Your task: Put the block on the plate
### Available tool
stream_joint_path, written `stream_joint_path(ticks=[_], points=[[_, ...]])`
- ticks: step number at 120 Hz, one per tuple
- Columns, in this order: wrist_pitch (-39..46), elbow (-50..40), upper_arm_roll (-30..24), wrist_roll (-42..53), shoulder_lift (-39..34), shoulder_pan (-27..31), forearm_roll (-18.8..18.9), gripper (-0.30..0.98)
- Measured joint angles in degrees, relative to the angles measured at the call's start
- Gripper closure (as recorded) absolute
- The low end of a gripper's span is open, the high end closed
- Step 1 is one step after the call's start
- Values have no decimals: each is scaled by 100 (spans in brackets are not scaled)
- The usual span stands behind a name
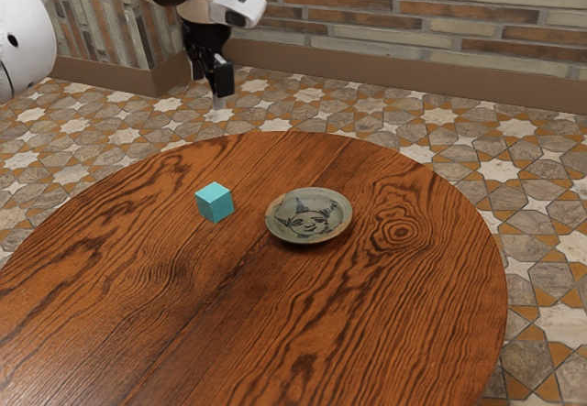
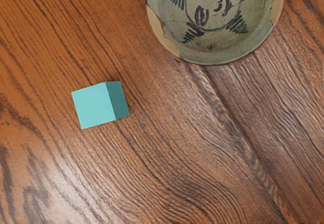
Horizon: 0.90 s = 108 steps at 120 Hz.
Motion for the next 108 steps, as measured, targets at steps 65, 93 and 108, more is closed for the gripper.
stream_joint_path(ticks=[65,93,108], points=[[1456,-140,65,1258,1992,1136,-404,0],[2480,194,594,1446,2795,1261,-1691,0],[2923,430,718,1517,3114,1271,-2214,0]])
